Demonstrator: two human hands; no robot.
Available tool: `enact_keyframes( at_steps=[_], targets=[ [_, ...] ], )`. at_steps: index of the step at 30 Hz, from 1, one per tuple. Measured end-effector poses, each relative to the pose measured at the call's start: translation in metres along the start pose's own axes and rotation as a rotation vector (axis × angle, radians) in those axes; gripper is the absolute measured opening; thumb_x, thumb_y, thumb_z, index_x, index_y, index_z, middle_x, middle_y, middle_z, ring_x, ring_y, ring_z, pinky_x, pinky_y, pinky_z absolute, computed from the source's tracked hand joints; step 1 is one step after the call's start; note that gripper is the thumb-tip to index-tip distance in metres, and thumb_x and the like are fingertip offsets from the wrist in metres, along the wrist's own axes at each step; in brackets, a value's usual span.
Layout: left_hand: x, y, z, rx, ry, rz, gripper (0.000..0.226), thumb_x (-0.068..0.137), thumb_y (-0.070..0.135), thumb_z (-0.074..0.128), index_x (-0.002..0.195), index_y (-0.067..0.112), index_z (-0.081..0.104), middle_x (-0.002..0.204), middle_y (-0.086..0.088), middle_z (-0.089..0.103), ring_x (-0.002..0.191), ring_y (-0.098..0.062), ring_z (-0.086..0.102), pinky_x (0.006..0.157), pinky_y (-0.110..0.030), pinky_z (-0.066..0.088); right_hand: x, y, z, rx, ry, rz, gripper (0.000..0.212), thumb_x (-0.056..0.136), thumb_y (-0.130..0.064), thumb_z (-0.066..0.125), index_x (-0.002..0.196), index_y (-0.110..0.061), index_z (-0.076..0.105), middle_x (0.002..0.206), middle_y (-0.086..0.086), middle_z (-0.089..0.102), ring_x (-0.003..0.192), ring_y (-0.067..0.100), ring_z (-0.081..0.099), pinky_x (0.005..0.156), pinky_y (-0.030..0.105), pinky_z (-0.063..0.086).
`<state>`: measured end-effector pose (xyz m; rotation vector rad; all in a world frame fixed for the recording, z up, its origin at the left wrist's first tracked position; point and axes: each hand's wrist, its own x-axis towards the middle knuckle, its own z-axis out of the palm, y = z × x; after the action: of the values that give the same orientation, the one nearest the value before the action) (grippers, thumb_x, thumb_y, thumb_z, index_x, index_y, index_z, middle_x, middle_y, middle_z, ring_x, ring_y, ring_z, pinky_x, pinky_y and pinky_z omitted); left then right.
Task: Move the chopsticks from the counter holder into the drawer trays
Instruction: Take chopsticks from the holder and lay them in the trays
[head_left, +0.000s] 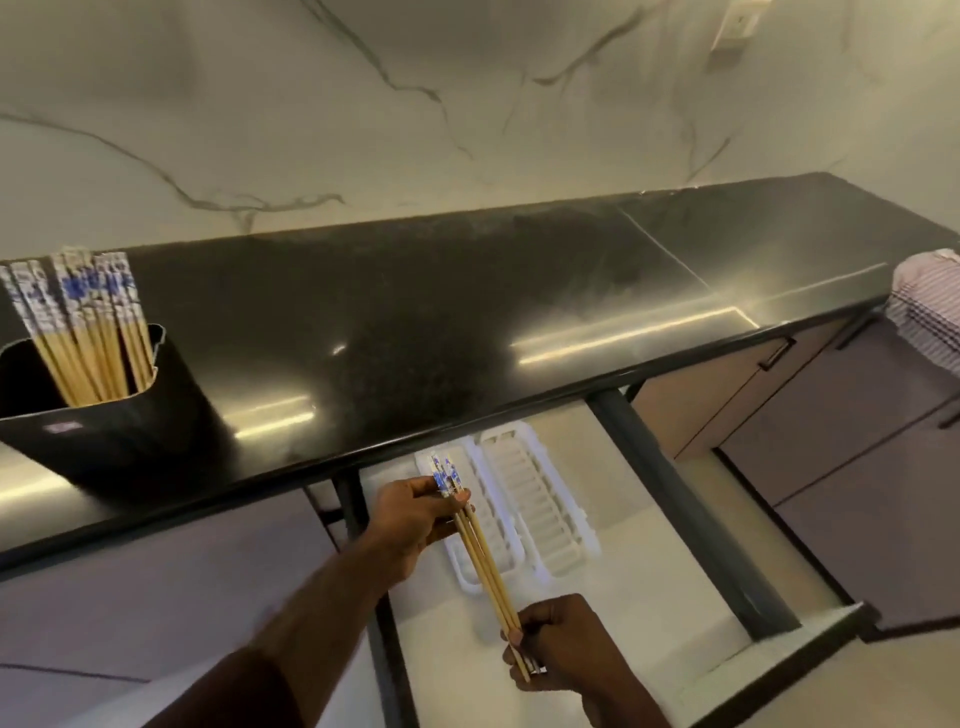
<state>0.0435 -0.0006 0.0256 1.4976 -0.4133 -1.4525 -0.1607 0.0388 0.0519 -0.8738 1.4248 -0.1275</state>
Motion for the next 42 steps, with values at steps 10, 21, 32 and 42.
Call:
enact_keyframes(
  at_steps=[10, 21, 32, 42],
  targets=[
    [0.071, -0.036, 0.018, 0.378, 0.107, 0.101, 0.026, 0.08, -0.005, 0.071, 0.101, 0.009, 0.069, 0.101, -0.009, 0.074, 0.088, -0.016, 0.071, 0.078, -0.028, 0.059, 0.106, -0.033, -0.002, -0.017, 0.076, 0.058, 0.02, 0.082, 0.008, 0.051, 0.069, 0.004, 0.066, 0.062, 0.02, 0.062, 0.05, 0.027, 0.059, 0.057, 0.035, 0.058],
    [0.105, -0.062, 0.008, 1.401, 0.048, 0.22, 0.037, 0.1, 0.024, 0.044, 0.136, 0.017, 0.046, 0.138, -0.001, 0.055, 0.124, -0.025, 0.054, 0.108, -0.042, 0.038, 0.191, -0.044, 0.024, -0.159, 0.023, 0.174, 0.014, 0.088, 0.001, 0.059, 0.095, 0.011, 0.066, 0.07, 0.019, 0.065, 0.052, 0.023, 0.062, 0.051, 0.035, 0.057],
    [0.11, -0.075, 0.002, 1.999, -0.146, 0.24, 0.065, 0.1, 0.04, 0.037, 0.153, 0.015, 0.009, 0.163, -0.009, -0.007, 0.146, -0.032, -0.023, 0.111, -0.054, -0.023, 0.207, -0.03, 0.04, -0.769, 0.149, -0.039, 0.041, 0.085, -0.029, 0.07, 0.115, -0.004, 0.059, 0.114, 0.012, 0.068, 0.105, 0.03, 0.066, 0.089, 0.036, 0.054],
    [0.108, -0.089, 0.002, 1.836, -0.134, 0.33, 0.061, 0.1, 0.043, 0.034, 0.152, 0.016, 0.016, 0.163, -0.007, 0.006, 0.148, -0.029, -0.014, 0.11, -0.043, -0.022, 0.203, -0.019, 0.039, -0.869, 0.139, -0.099, 0.034, 0.091, -0.027, 0.059, 0.12, -0.008, 0.059, 0.122, 0.009, 0.065, 0.114, 0.026, 0.061, 0.093, 0.03, 0.048]
  ],
)
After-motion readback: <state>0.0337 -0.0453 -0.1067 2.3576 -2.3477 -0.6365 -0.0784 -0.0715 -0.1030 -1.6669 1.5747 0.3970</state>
